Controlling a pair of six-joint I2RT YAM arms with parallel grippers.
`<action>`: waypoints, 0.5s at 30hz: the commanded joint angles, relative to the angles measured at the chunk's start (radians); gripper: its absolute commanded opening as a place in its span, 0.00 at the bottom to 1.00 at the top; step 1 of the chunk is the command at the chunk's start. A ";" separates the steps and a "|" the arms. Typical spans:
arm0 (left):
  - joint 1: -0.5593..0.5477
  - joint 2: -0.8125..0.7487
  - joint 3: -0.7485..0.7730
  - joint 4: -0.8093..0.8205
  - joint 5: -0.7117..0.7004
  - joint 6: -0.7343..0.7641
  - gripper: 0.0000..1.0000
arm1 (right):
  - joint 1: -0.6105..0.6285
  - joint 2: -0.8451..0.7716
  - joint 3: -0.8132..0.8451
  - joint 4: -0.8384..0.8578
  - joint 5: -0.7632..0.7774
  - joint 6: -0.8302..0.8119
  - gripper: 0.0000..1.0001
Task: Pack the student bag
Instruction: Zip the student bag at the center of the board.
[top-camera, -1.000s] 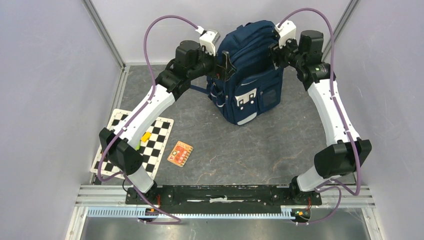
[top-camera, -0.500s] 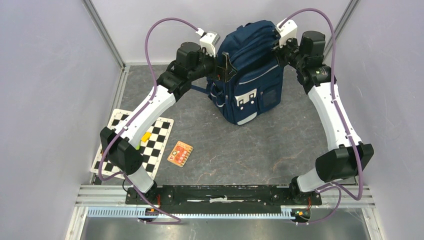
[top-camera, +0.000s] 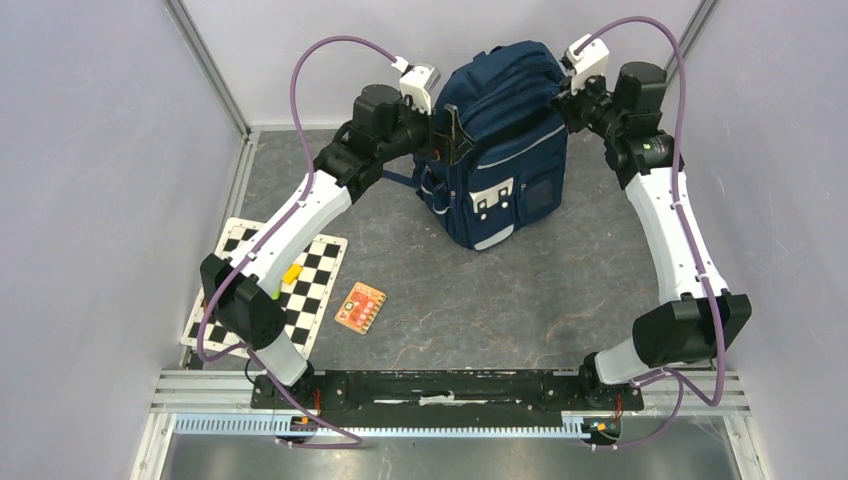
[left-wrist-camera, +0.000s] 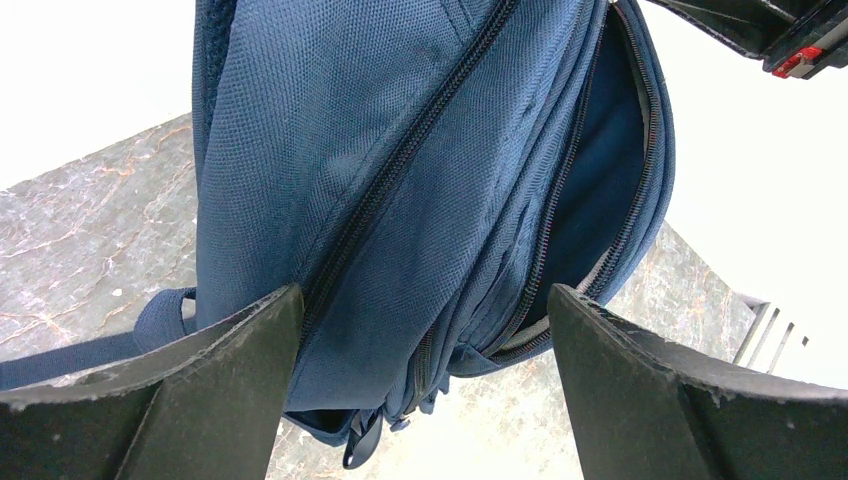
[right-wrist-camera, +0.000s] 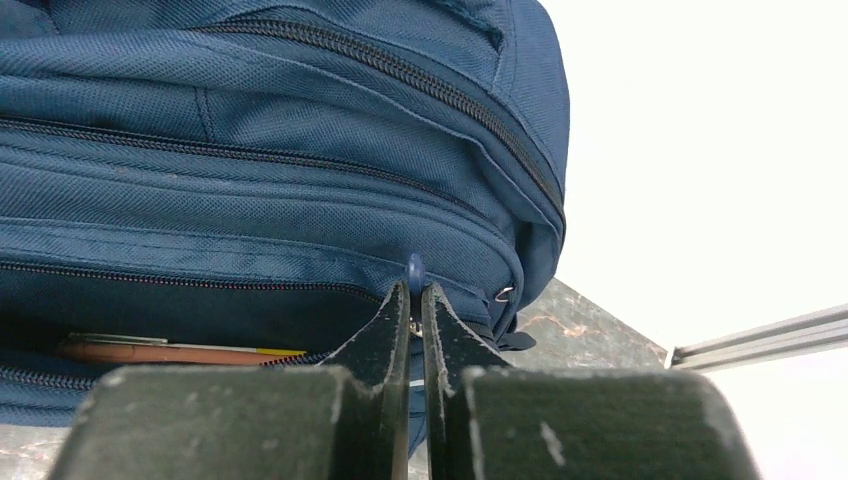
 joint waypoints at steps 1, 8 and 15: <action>0.000 -0.023 -0.015 0.024 0.019 -0.015 0.96 | -0.026 -0.042 -0.020 0.063 -0.134 0.082 0.03; 0.001 -0.006 -0.015 0.027 0.020 0.010 0.96 | -0.036 -0.070 -0.099 0.213 -0.174 0.206 0.00; 0.001 0.024 -0.009 0.039 0.074 0.024 0.73 | 0.043 -0.163 -0.251 0.392 -0.049 0.279 0.00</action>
